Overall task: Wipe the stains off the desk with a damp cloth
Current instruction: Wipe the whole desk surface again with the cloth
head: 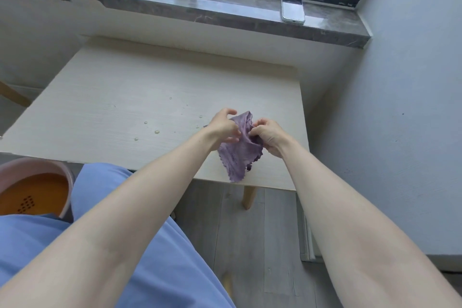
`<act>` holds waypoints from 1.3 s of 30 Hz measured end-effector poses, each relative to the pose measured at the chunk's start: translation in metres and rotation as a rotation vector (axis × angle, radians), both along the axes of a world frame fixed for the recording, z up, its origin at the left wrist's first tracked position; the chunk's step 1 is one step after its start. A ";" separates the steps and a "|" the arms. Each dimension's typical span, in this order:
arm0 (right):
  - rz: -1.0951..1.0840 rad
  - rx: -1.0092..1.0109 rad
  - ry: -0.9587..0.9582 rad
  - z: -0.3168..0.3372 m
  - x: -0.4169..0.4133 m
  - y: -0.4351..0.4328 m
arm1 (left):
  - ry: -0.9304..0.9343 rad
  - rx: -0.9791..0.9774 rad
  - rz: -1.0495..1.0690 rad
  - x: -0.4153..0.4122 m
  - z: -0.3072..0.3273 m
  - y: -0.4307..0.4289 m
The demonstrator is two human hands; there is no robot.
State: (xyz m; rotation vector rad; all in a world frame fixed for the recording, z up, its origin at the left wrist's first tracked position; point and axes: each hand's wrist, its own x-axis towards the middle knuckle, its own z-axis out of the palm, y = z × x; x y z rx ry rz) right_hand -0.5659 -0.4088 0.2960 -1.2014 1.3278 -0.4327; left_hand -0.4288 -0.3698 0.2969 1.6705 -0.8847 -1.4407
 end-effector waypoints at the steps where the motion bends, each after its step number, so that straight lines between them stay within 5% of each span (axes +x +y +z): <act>1: -0.008 0.000 -0.019 0.002 -0.002 -0.001 | 0.037 0.006 0.030 0.006 0.001 0.000; 6: 0.096 0.030 -0.057 0.017 0.004 0.003 | 0.063 0.095 -0.110 0.008 0.016 0.007; 11: 0.140 0.068 -0.037 0.026 0.006 0.007 | -0.064 0.028 0.057 0.005 0.018 0.018; 20: -0.065 -0.059 0.294 0.049 -0.042 -0.018 | -0.514 0.029 0.135 0.080 0.027 0.018; 30: -0.181 -0.120 0.501 -0.014 -0.041 -0.031 | -1.281 -0.076 -0.166 0.074 -0.012 0.018; 39: -0.187 -0.082 0.485 -0.036 -0.046 -0.021 | -1.221 -0.582 -0.739 -0.030 -0.052 0.034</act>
